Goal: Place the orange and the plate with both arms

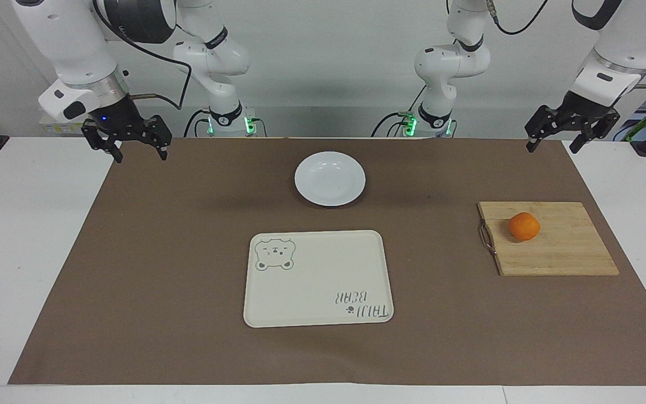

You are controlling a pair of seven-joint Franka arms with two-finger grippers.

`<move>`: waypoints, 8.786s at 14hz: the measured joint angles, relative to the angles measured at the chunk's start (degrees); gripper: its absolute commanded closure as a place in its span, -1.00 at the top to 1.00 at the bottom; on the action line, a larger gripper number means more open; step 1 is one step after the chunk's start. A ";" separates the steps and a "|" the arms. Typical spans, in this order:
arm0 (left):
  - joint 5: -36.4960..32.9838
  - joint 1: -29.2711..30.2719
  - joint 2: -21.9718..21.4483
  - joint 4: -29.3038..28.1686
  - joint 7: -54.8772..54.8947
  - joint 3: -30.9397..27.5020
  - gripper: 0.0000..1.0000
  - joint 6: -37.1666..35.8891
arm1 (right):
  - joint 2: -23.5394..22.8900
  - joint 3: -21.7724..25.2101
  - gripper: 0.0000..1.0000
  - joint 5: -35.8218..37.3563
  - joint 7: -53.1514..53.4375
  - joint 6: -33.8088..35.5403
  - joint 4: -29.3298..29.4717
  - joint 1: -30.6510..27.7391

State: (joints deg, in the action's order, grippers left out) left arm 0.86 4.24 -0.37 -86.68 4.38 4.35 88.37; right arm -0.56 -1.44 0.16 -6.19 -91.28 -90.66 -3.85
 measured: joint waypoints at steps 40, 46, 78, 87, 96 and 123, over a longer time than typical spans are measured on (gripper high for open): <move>-0.10 0.69 0.55 -0.16 0.92 0.12 1.00 2.67 | 0.00 0.00 1.00 0.00 0.00 0.00 0.00 0.00; -0.10 3.48 3.63 -4.50 9.58 -0.11 1.00 12.11 | 0.00 0.00 1.00 0.00 0.00 0.00 0.00 0.00; -0.10 8.98 13.13 -28.93 17.32 0.06 -0.99 39.00 | 0.00 0.00 1.00 0.00 0.00 0.00 0.00 0.00; -0.07 4.51 7.67 -27.51 15.50 1.39 -1.00 39.78 | 0.00 0.00 1.00 0.00 0.00 0.00 0.00 0.00; -0.06 -17.25 2.81 -28.63 -5.86 1.94 -1.00 34.59 | 0.00 0.00 1.00 0.00 0.00 0.00 0.00 0.00; 1.16 -41.31 4.87 -28.46 -32.89 -0.13 1.00 35.69 | 0.00 0.00 1.00 0.00 0.00 0.00 0.00 0.00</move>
State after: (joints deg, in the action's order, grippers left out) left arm 2.03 -37.07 4.50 -115.14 -28.51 4.22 124.06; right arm -0.56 -1.44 0.16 -6.19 -91.28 -90.66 -3.85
